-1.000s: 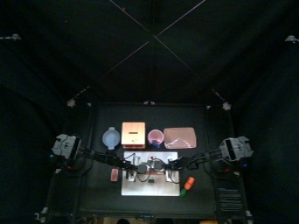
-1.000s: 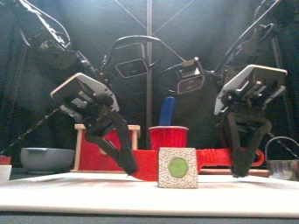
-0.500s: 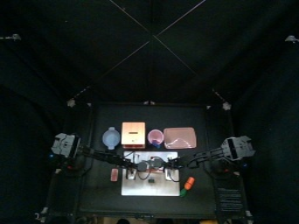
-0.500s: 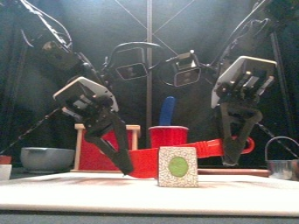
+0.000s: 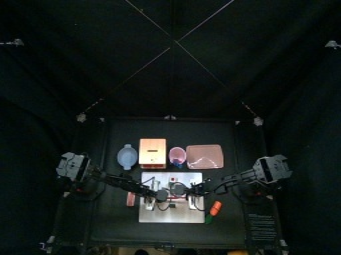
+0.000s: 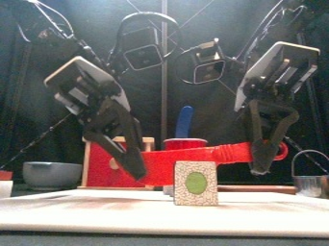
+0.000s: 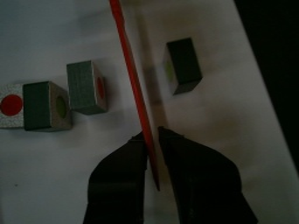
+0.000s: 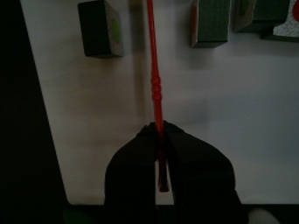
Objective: Cut the sushi into 4 pieces with the knife
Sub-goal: Cut the sushi into 4 pieces
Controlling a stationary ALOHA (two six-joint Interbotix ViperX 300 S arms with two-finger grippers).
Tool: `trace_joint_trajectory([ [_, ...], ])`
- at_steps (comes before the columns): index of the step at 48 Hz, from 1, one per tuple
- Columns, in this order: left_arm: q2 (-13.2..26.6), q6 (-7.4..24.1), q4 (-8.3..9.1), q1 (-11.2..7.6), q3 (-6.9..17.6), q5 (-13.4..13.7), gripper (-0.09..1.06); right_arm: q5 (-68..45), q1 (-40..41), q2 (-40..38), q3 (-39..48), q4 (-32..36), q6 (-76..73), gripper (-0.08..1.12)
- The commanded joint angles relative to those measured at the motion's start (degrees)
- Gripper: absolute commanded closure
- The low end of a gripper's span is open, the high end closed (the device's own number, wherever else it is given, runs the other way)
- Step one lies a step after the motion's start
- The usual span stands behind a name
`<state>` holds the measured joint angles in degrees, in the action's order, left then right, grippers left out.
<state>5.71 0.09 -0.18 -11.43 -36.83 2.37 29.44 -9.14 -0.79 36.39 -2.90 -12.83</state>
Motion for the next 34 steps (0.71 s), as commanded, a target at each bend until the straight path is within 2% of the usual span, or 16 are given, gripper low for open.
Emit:
trace_joint_trajectory([
  [1, -4.1, -0.2, -0.44, 0.26, 0.9, -0.2, 0.21, 0.8, 0.4, -4.0, -0.6, 0.3, 0.1, 0.85],
  [6, -6.4, -0.2, -1.49, 0.26, 0.1, -0.4, 0.2, 2.6, 0.0, -6.9, 0.4, -0.1, 0.0, 0.85],
  [14, -10.9, -0.2, -3.78, 0.44, -1.8, -2.2, 0.2, 5.4, 0.0, -13.4, 4.0, -1.8, -0.1, 0.85],
  [18, -13.4, -0.2, -4.57, 1.49, -3.5, -4.9, 0.21, 6.5, 0.1, -17.2, 6.0, -2.5, -0.1, 0.85],
  [22, -15.4, -0.2, -4.66, 2.64, -5.4, -8.3, 0.21, 7.7, 0.4, -22.2, 8.4, -3.1, -0.2, 0.85],
  [30, -19.9, -0.2, -4.83, 4.66, -9.9, -16.9, 0.21, 11.7, 0.7, -30.2, 12.6, -5.8, -0.5, 0.83],
  [34, -21.6, -0.1, -5.27, 4.92, -11.9, -19.2, 0.21, 13.9, 0.9, -32.6, 14.0, -6.2, -1.8, 0.83],
])
